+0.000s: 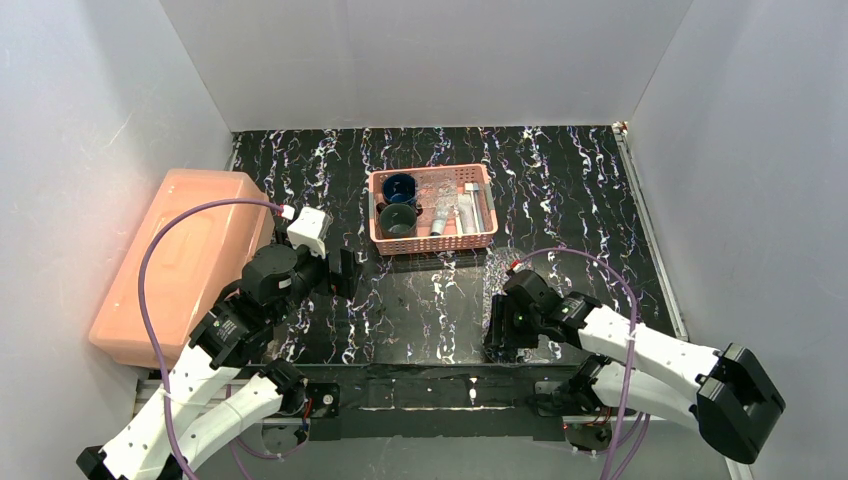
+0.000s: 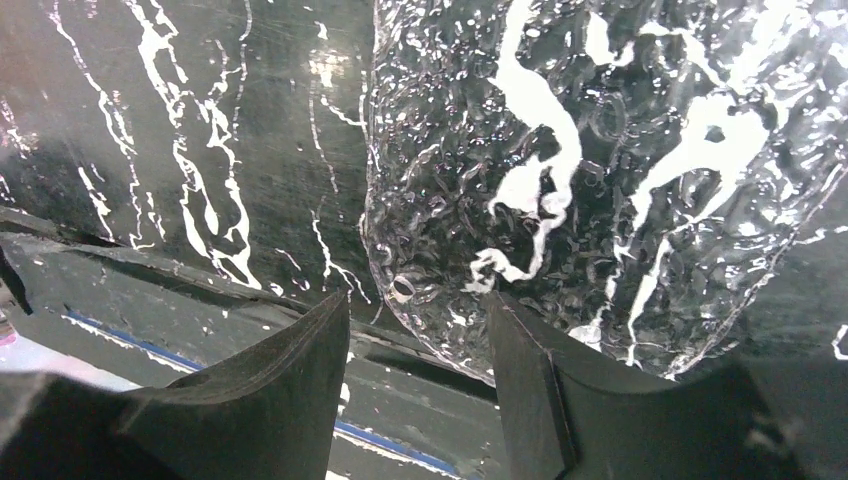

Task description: Prepare toiletry sets of a toothbrush and toothpaste on the tray

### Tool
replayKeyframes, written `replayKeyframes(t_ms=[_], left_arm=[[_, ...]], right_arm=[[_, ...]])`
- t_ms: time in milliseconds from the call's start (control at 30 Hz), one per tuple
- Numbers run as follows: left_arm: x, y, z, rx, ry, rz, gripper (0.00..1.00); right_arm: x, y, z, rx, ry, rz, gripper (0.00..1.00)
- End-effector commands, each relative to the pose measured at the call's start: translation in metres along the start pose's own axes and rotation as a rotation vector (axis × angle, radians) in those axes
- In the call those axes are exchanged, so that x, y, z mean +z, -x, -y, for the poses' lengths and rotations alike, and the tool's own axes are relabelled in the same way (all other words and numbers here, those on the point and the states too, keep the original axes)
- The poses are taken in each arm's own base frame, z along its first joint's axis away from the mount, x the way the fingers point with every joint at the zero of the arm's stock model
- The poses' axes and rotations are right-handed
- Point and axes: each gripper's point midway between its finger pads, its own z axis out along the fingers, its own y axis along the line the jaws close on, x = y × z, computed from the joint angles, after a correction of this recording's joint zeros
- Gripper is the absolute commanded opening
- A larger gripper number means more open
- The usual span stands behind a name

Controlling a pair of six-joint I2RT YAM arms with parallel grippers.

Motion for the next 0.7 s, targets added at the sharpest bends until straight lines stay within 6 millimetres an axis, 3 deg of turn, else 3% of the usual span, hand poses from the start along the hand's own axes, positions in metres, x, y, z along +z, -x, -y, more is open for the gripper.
replayKeyframes(t_ms=[0, 200, 233, 433, 667], left_arm=[[-0.005, 0.009, -0.003, -0.003, 0.012, 0.020, 0.99], [-0.006, 0.010, -0.003, -0.006, 0.014, 0.026, 0.99], [-0.007, 0.010, -0.004, -0.009, 0.016, 0.031, 0.99], [-0.008, 0.011, -0.005, -0.010, 0.022, 0.036, 0.99], [-0.009, 0.011, -0.006, -0.011, 0.028, 0.039, 0.99]], right_arm=[[0.012, -0.005, 0.000, -0.001, -0.011, -0.004, 0.62], [0.030, -0.006, -0.030, -0.048, 0.023, -0.014, 0.62], [0.039, -0.007, -0.046, -0.076, 0.036, -0.020, 0.62], [0.074, -0.006, -0.097, -0.178, 0.059, -0.056, 0.63], [0.092, 0.001, -0.131, -0.210, 0.107, -0.063, 0.63]])
